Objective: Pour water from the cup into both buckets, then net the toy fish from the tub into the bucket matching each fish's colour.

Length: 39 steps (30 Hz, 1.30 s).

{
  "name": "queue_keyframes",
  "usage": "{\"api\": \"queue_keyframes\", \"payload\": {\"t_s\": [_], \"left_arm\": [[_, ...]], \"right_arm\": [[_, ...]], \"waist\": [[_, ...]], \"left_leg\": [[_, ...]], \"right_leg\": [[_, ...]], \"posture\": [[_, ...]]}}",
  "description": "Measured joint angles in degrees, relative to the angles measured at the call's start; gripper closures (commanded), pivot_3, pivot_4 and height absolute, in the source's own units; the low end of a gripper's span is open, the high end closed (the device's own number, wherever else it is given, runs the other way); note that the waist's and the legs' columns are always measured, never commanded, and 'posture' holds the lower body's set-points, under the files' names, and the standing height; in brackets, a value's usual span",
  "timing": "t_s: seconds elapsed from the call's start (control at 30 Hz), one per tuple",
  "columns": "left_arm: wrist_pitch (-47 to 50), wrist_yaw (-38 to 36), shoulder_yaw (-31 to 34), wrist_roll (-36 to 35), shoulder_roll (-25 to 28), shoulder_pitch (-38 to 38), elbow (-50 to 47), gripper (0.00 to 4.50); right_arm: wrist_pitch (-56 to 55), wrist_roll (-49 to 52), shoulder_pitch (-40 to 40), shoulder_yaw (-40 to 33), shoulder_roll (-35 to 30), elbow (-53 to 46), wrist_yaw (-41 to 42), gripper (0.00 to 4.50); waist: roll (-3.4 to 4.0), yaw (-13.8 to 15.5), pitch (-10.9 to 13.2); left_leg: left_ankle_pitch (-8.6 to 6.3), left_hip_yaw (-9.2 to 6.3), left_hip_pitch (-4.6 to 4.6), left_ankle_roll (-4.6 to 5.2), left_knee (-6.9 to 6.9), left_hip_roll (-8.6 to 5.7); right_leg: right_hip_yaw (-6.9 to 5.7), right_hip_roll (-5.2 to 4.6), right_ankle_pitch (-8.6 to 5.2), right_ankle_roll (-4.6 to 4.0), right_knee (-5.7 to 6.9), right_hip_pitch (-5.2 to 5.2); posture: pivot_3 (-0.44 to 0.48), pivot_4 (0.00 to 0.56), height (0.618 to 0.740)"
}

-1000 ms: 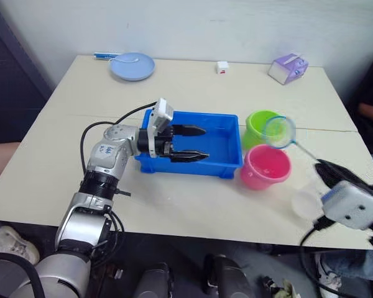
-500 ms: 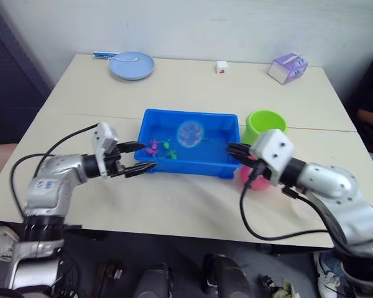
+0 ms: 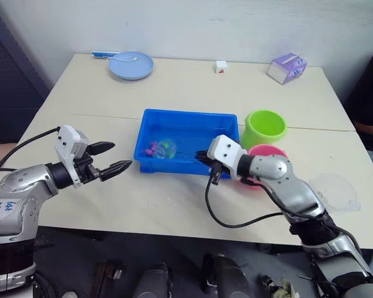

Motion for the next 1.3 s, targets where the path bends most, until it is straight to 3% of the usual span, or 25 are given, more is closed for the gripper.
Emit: {"api": "queue_keyframes", "payload": {"t_s": [0.5, 0.87, 1.3], "left_arm": [[-0.48, 0.97, -0.41, -0.3, 0.35, -1.44, 0.37, 0.0], [-0.75, 0.87, -1.82, -0.3, 0.07, -3.11, 2.19, 0.0], [-0.69, 0.05, -1.81, -0.31, 0.92, -2.16, 2.13, 0.0]], "right_arm": [[-3.1, -5.22, -1.59, -4.55, -3.39, 4.86, -0.92, 3.73], [0.15, -3.6, -3.69, -4.79, 1.96, 0.91, -0.86, 3.73], [1.98, -2.51, -1.87, -1.85, 2.23, -0.37, 4.31, 3.73]], "waist": [[0.0, -0.05, 0.0], [0.0, -0.05, 0.0], [0.01, -0.05, 0.0]], "left_leg": [[0.0, 0.01, 0.0, -0.02, -0.02, 0.0], [0.0, 0.01, -0.01, -0.03, -0.02, 0.01], [0.0, 0.01, -0.01, -0.03, -0.03, 0.01]], "right_leg": [[0.0, 0.01, 0.0, 0.0, -0.01, -0.01], [0.0, 0.02, 0.0, 0.0, -0.01, -0.01], [0.0, 0.02, 0.0, 0.0, -0.01, -0.01]], "posture": [[0.0, 0.15, 0.74], [0.0, 0.15, 0.74], [0.0, 0.15, 0.74]]}}
